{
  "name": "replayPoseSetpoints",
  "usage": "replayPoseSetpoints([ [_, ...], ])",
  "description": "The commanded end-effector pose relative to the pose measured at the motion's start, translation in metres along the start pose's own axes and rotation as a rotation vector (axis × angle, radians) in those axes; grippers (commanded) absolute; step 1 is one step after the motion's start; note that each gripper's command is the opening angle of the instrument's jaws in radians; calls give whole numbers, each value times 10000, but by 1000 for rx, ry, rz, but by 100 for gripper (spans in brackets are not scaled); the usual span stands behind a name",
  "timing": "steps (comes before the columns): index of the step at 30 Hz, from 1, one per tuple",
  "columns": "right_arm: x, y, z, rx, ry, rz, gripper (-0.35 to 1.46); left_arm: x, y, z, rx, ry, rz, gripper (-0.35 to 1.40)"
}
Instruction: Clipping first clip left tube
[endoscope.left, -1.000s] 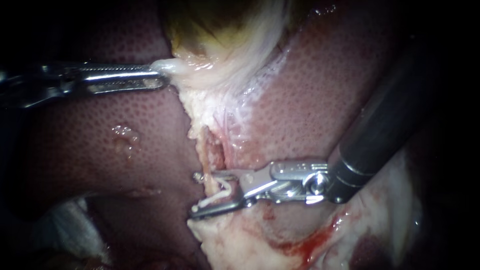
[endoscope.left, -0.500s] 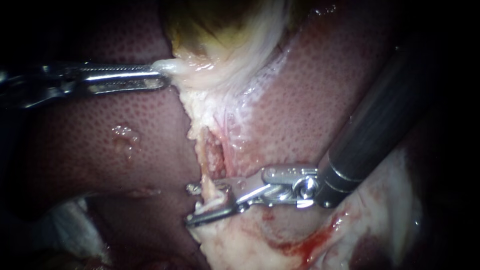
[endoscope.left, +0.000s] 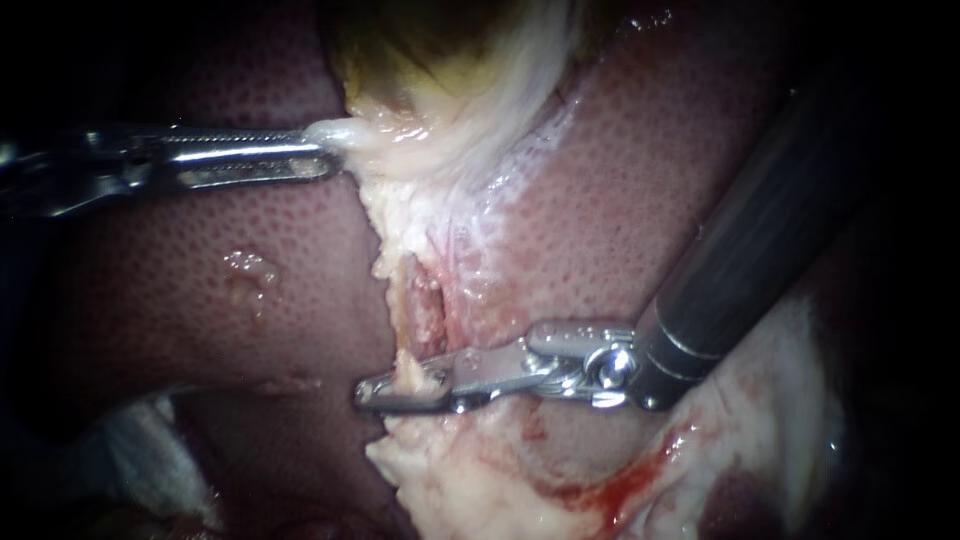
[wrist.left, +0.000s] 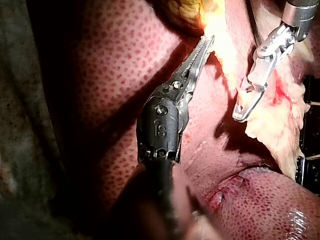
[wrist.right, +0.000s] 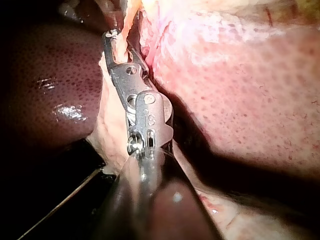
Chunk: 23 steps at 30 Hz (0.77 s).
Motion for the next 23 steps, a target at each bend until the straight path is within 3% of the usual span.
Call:
replayPoseSetpoints([
  [1, 1, 1, -1, -2, -4, -2, -35, 0, 0, 0, 0, 0, 0, -35],
  [23, 0, -1, -1, -5, -19, -2, -35, 0, 0, 0, 0, 0, 0, -35],
])
